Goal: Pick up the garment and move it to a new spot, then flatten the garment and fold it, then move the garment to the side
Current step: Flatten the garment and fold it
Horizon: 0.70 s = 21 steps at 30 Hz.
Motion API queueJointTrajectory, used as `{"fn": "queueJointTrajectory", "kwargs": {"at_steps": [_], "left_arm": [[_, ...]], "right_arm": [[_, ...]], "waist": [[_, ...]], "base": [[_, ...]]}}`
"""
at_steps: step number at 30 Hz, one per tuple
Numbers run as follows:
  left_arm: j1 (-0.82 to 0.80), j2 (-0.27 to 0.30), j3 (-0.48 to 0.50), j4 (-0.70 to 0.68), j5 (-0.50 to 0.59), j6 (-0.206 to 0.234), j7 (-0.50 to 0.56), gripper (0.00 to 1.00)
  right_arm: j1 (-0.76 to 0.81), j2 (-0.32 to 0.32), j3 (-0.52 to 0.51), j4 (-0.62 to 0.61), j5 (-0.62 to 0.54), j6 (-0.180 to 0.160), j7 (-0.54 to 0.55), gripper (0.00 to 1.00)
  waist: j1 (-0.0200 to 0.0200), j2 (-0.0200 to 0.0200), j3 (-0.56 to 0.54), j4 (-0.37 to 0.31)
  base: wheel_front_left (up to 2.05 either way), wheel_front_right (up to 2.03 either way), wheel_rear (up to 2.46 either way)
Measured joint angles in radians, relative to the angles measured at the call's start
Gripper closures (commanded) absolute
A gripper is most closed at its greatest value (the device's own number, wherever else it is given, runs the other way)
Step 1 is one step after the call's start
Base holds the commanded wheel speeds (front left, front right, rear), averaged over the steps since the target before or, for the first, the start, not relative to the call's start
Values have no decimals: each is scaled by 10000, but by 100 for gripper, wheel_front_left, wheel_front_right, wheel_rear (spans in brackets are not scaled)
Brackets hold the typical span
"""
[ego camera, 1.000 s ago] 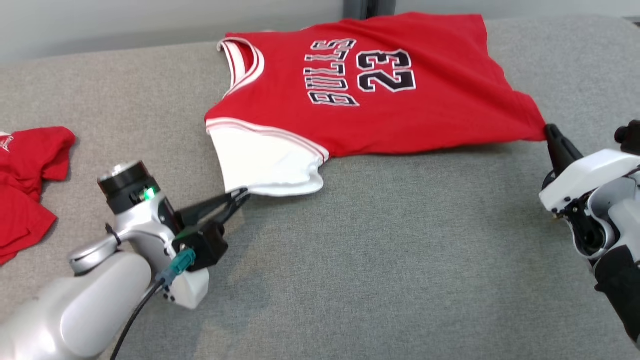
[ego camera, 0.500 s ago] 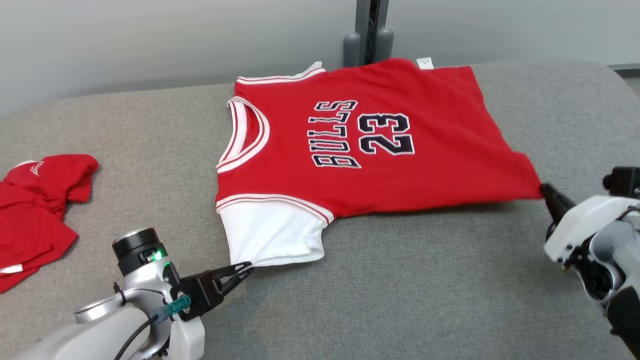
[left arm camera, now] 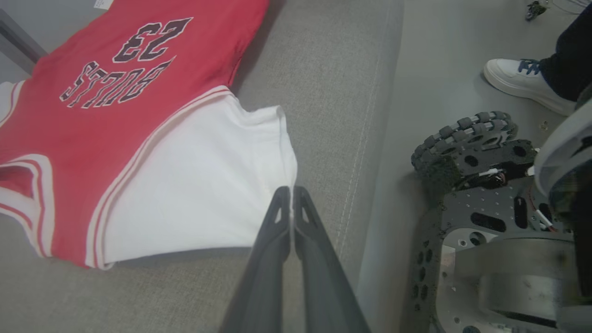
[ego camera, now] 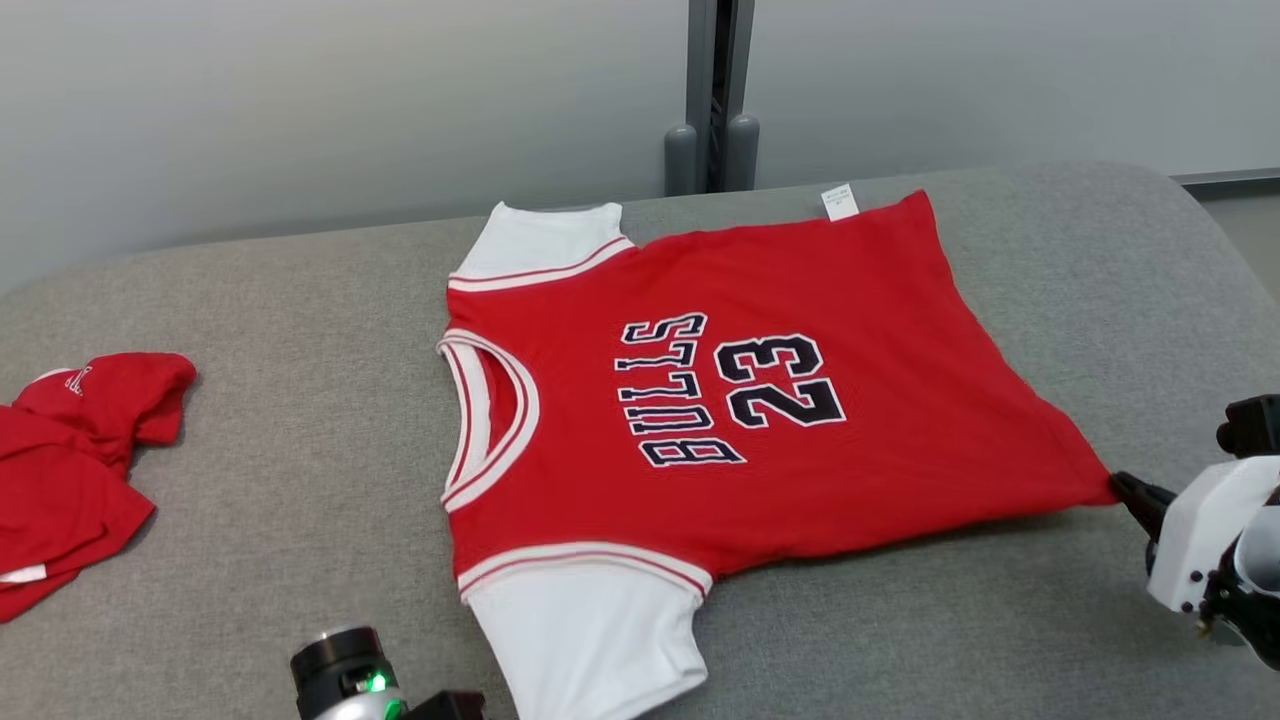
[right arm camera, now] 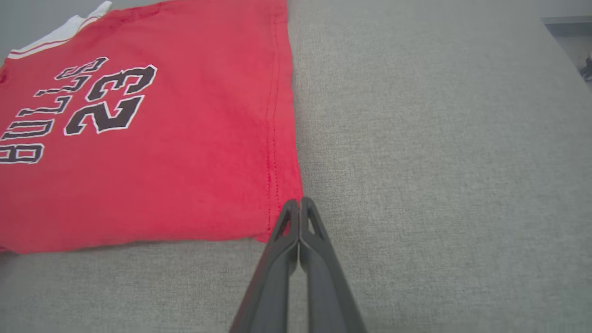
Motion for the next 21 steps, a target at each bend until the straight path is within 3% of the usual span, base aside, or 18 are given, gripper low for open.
{"fn": "queueJointTrajectory", "kwargs": {"at_steps": [13,21], "left_arm": [[440,600,-6,-2132,-1996,0,1835,100],[864,986,-8,-2727,-2347,0,2748,100]], "right_arm": [[857,-1290,410,-1116,2119,0,3126,100],[1366,-1948,416,-1567,3127,0,4780,100]], "waist": [[0,0,-238,-117],[0,0,-375,-177]], "base": [[0,0,0],[0,0,0]]}}
